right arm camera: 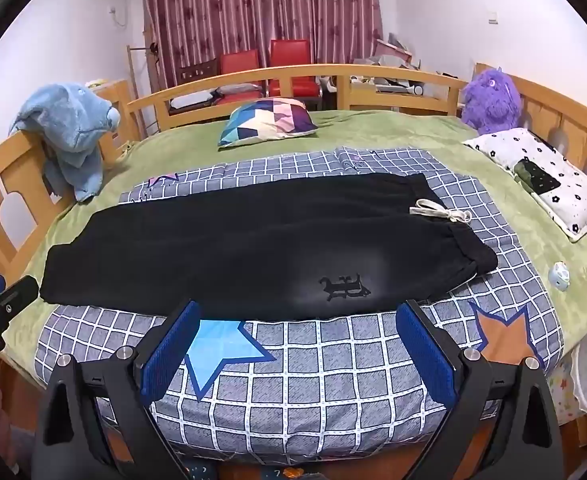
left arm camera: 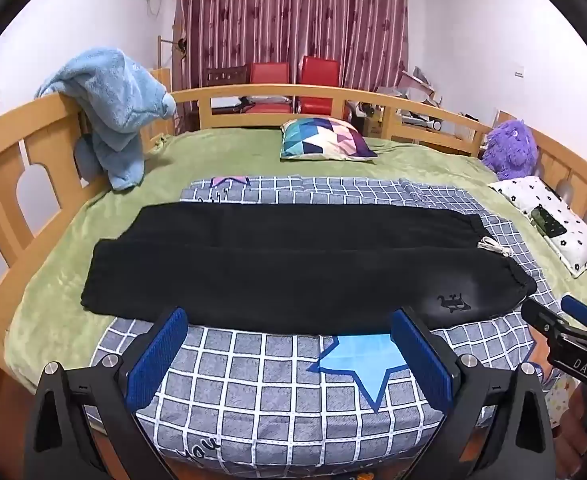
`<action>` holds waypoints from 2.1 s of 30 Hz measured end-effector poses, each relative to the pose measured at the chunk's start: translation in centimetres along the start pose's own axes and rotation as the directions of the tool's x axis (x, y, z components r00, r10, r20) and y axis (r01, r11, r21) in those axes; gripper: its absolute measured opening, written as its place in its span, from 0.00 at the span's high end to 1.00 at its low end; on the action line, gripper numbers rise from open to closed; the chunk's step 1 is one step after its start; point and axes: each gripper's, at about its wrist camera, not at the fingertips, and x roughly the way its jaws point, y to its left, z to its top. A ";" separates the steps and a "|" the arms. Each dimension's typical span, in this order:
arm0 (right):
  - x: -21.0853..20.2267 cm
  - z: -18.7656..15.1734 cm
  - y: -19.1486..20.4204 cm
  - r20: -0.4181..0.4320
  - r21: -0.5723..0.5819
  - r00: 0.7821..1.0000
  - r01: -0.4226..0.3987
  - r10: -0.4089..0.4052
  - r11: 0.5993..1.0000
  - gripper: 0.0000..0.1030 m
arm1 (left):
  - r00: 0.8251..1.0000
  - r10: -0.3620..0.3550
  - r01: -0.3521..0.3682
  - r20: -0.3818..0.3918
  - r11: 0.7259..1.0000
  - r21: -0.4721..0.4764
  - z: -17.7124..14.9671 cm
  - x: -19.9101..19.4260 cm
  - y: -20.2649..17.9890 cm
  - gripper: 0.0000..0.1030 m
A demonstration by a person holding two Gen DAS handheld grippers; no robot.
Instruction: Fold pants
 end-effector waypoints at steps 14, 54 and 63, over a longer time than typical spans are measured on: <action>0.1 -0.2 0.1 -0.013 0.005 1.000 0.003 -0.003 1.000 0.06 | 1.000 -0.013 0.013 -0.019 1.000 0.003 0.1 0.3 0.0 0.00; -0.3 -0.2 0.0 -0.004 -0.015 1.000 0.011 -0.012 1.000 0.06 | 0.999 -0.012 0.010 -0.035 0.999 -0.037 0.1 0.5 1.1 0.00; -0.4 -0.1 0.0 -0.003 -0.014 1.000 0.013 -0.013 1.000 0.06 | 0.999 -0.012 0.011 -0.034 0.999 -0.040 0.1 0.5 1.2 0.00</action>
